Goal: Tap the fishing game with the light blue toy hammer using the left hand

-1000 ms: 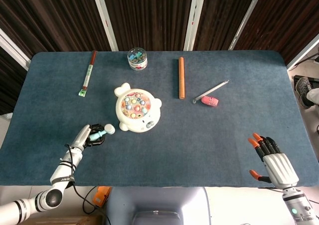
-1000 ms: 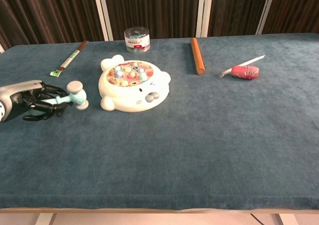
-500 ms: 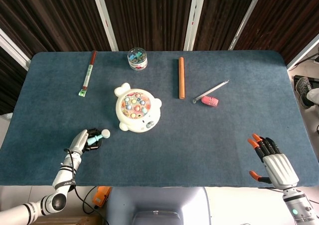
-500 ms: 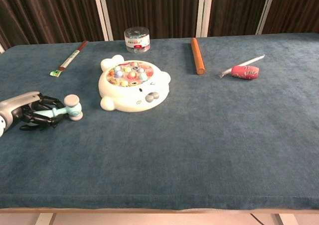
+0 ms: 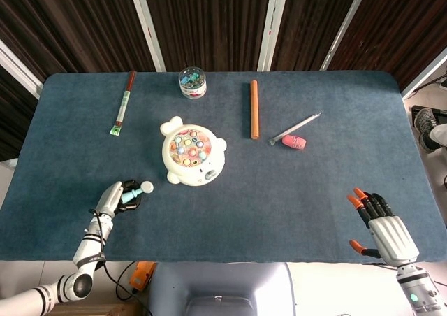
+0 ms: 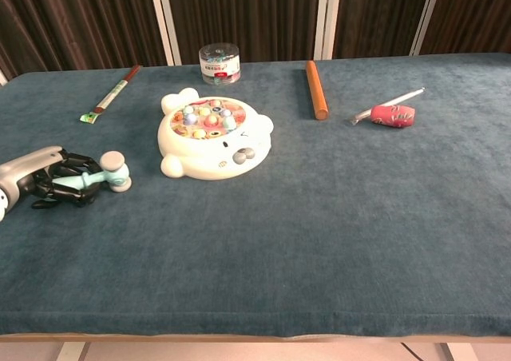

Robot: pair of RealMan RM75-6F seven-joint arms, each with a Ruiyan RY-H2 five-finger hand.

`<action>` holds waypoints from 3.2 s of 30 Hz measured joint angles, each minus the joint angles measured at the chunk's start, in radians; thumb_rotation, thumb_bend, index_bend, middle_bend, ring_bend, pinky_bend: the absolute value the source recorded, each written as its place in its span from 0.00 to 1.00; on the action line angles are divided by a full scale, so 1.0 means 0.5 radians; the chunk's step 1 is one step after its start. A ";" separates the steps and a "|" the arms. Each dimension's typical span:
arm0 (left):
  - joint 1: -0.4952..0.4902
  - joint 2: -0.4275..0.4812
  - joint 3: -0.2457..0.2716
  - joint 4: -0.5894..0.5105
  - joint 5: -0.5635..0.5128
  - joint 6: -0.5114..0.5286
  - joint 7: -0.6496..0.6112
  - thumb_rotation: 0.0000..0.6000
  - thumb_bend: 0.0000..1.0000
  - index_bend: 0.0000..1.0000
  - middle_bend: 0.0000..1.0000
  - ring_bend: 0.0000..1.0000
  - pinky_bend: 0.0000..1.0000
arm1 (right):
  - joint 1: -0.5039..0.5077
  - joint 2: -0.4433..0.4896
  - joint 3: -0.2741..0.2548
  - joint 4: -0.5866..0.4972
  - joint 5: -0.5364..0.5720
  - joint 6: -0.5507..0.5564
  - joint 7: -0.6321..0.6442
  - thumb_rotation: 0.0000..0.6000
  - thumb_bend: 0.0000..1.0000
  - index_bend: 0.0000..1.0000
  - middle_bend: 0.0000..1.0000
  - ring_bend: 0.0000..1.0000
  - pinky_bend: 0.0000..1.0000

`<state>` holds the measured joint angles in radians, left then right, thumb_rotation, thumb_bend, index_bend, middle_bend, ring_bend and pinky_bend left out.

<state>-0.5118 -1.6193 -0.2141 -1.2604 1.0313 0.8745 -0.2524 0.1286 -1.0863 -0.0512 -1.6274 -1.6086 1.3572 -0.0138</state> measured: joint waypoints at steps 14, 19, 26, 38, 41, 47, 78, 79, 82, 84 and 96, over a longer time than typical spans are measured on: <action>0.013 -0.065 0.045 0.159 0.162 0.072 0.019 1.00 0.58 0.60 0.37 0.25 0.27 | -0.001 0.001 0.002 -0.003 0.003 0.004 0.000 1.00 0.36 0.00 0.00 0.00 0.00; 0.021 -0.104 0.058 0.239 0.231 0.119 -0.003 1.00 0.56 0.55 0.29 0.16 0.20 | -0.001 0.001 0.003 -0.003 0.004 0.004 -0.001 1.00 0.36 0.00 0.00 0.00 0.00; 0.035 -0.155 0.072 0.347 0.303 0.194 0.000 1.00 0.54 0.52 0.28 0.15 0.17 | -0.002 -0.002 0.000 0.000 -0.005 0.010 0.006 1.00 0.36 0.00 0.00 0.00 0.00; 0.026 -0.018 0.027 0.162 0.138 -0.113 -0.090 1.00 0.50 0.50 0.25 0.12 0.13 | 0.000 -0.004 -0.002 -0.003 -0.004 0.001 -0.004 1.00 0.36 0.00 0.00 0.00 0.00; 0.020 -0.017 0.025 0.167 0.136 -0.097 -0.060 1.00 0.48 0.47 0.21 0.08 0.08 | 0.001 -0.004 -0.002 -0.004 0.000 -0.002 -0.006 1.00 0.36 0.00 0.00 0.00 0.00; 0.022 -0.070 0.046 0.264 0.201 0.024 0.037 0.90 0.45 0.44 0.17 0.04 0.05 | 0.001 -0.001 -0.002 -0.005 0.002 -0.002 -0.006 1.00 0.36 0.00 0.00 0.00 0.00; 0.068 -0.256 0.162 0.654 0.525 0.365 0.196 0.78 0.42 0.43 0.16 0.04 0.00 | 0.003 0.022 -0.018 -0.017 -0.023 -0.008 0.023 1.00 0.36 0.00 0.00 0.00 0.00; 0.069 -0.258 0.164 0.660 0.529 0.366 0.199 0.78 0.42 0.43 0.16 0.04 0.00 | 0.003 0.023 -0.019 -0.017 -0.024 -0.008 0.024 1.00 0.36 0.00 0.00 0.00 0.00; 0.071 -0.264 0.167 0.678 0.541 0.378 0.208 0.77 0.41 0.43 0.16 0.04 0.00 | 0.002 0.024 -0.020 -0.017 -0.027 -0.004 0.028 1.00 0.36 0.00 0.00 0.00 0.00; 0.070 -0.270 0.167 0.697 0.551 0.392 0.219 0.76 0.41 0.43 0.16 0.04 0.00 | 0.001 0.025 -0.020 -0.016 -0.027 -0.003 0.029 1.00 0.36 0.00 0.00 0.00 0.00; 0.093 -0.243 0.185 0.684 0.668 0.555 0.190 0.73 0.40 0.42 0.15 0.03 0.00 | 0.004 0.023 -0.018 -0.014 -0.022 -0.008 0.023 1.00 0.36 0.00 0.00 0.00 0.00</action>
<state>-0.4651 -1.7408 -0.1215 -0.9184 1.3653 1.1522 -0.1571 0.1304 -1.0749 -0.0602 -1.6346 -1.6195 1.3531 -0.0021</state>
